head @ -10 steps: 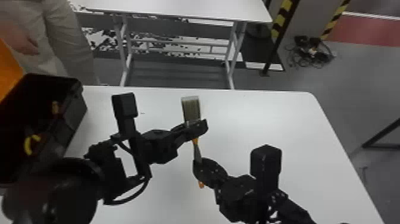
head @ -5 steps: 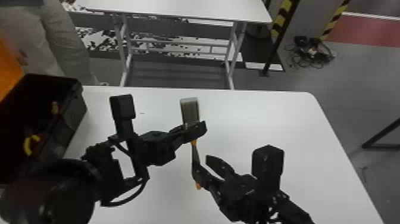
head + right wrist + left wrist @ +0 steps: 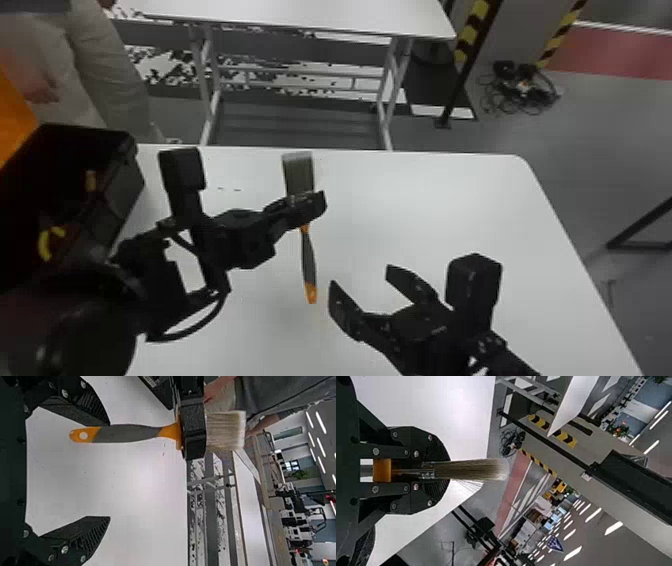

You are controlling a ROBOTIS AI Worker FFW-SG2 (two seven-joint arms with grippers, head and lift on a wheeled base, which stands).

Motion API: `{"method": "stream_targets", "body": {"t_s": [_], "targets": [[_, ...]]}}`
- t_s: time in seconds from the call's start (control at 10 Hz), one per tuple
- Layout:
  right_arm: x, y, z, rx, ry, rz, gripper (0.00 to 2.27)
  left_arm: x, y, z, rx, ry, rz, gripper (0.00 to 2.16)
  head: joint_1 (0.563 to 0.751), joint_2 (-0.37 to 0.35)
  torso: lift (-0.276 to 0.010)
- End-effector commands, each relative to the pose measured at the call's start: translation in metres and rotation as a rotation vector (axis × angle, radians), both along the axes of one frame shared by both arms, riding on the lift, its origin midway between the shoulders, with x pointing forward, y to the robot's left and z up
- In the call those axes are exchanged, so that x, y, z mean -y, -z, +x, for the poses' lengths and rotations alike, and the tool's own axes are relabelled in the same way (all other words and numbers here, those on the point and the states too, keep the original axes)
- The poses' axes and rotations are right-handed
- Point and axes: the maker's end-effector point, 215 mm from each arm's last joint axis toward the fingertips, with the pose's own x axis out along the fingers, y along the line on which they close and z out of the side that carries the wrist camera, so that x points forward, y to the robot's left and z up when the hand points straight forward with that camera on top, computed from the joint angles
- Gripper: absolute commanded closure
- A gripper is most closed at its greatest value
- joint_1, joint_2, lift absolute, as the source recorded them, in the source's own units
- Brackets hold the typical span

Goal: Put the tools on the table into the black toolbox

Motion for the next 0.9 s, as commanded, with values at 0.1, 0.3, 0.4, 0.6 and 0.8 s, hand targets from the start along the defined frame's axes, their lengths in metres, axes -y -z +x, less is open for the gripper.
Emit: {"method": "stream_targets", "body": {"t_s": [0.1,0.3,0.4,0.6,0.8], "targets": [[0.026,0.0,0.0,0.001,0.05,0.034,0.11,-0.048,-0.016,0.018,0.063,-0.091,0.077,2.13,0.695,-0.099,-0.075],[0.038,0.003,0.001,-0.003,0.074,0.046,0.11,-0.093,-0.026,0.032,0.102,-0.168,0.13,2.13,0.695,-0.07,-0.075],[0.043,0.005,0.0,-0.01,0.084,0.056,0.11,-0.117,-0.032,0.039,0.123,-0.206,0.163,2.13,0.695,-0.045,-0.075],[0.063,0.004,0.003,0.001,0.124,0.058,0.11,-0.161,-0.038,0.048,0.15,-0.275,0.218,2.13,0.695,-0.005,-0.075],[0.096,-0.011,0.016,0.08,0.196,0.066,0.11,-0.207,-0.047,0.056,0.187,-0.347,0.273,2.13,0.695,0.036,-0.075]]}}
